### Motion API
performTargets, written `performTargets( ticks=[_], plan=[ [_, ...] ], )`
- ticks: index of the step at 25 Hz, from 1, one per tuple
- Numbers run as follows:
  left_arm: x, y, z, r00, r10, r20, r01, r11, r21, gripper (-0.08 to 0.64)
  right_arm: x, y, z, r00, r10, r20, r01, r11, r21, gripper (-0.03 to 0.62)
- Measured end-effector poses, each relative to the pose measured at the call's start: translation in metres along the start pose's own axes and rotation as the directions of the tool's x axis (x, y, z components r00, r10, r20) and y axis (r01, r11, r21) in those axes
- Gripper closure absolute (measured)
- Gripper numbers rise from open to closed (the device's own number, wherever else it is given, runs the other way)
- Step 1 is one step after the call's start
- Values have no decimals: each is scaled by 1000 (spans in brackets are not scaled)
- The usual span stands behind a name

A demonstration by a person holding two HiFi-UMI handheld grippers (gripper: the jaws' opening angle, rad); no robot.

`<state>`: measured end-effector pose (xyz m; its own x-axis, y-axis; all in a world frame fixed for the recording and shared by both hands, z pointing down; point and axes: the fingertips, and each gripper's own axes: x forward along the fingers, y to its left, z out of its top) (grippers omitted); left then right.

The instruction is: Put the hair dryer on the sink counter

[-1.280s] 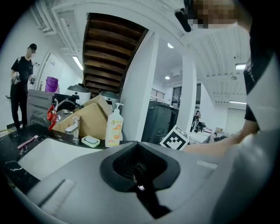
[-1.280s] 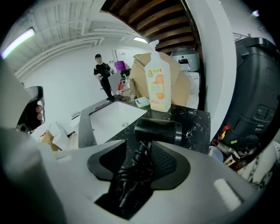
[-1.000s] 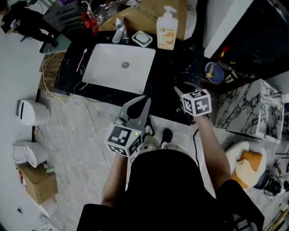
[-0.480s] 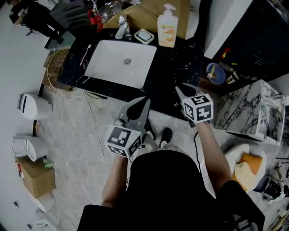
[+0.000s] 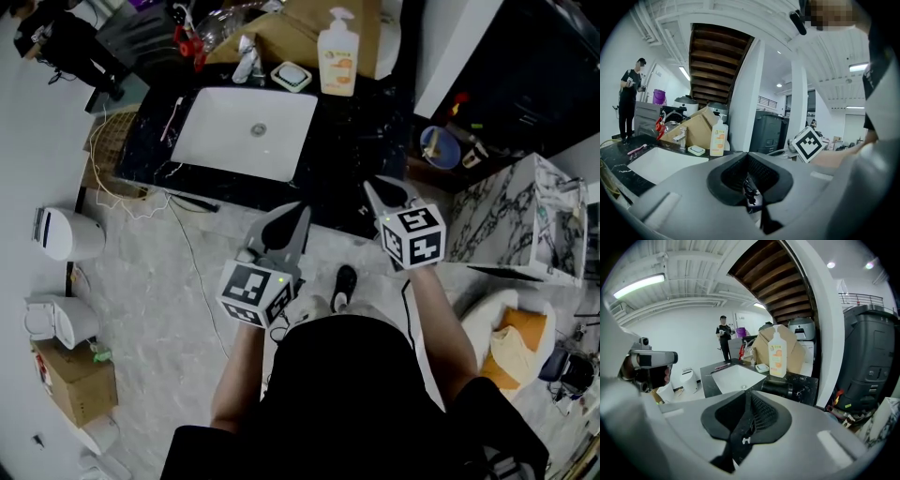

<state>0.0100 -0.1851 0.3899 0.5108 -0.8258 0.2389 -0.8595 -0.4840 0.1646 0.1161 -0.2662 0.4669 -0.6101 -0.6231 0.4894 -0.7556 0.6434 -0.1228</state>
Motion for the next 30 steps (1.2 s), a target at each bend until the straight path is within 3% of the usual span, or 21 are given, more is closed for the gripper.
performTargets(
  ticks=[13, 30],
  plan=[
    [-52, -19, -9, 994, -111, 13, 111, 994, 24, 561, -62, 66, -6, 995, -55, 84, 55, 998, 1, 574],
    [-177, -31, -39, 987, -159, 33, 157, 987, 40, 561, -133, 204, -20, 981, -65, 181, 68, 998, -11, 581]
  ],
)
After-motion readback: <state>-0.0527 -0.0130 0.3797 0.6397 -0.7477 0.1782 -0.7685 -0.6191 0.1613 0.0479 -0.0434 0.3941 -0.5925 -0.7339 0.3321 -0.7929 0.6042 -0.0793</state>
